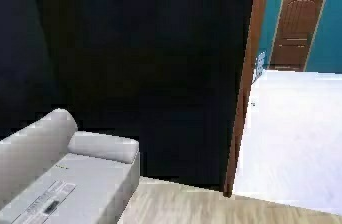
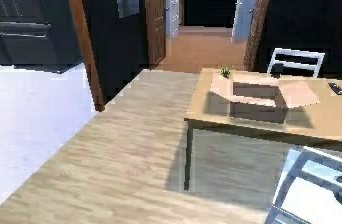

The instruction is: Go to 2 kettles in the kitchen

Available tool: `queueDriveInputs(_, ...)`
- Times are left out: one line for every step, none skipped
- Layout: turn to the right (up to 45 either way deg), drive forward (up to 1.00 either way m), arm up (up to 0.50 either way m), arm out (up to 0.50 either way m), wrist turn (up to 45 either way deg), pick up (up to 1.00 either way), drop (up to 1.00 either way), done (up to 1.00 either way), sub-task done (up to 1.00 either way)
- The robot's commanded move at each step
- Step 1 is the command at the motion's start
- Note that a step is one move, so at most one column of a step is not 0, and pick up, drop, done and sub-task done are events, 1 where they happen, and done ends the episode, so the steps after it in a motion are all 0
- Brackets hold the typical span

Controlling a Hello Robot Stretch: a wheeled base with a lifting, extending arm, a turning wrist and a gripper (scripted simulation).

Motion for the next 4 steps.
queueDriveInputs(45.0, 0.0, 0.0, 0.0, 0.0, 0.0, 0.0, 0.0, 0.0)
queueDriveInputs(6.0, 0.0, 0.0, 0.0, 0.0, 0.0, 0.0, 0.0, 0.0)
queueDriveInputs(0.0, 1.0, 0.0, 0.0, 0.0, 0.0, 0.0, 0.0, 0.0)
queueDriveInputs(0.0, 0.5, 0.0, 0.0, 0.0, 0.0, 0.0, 0.0, 0.0)
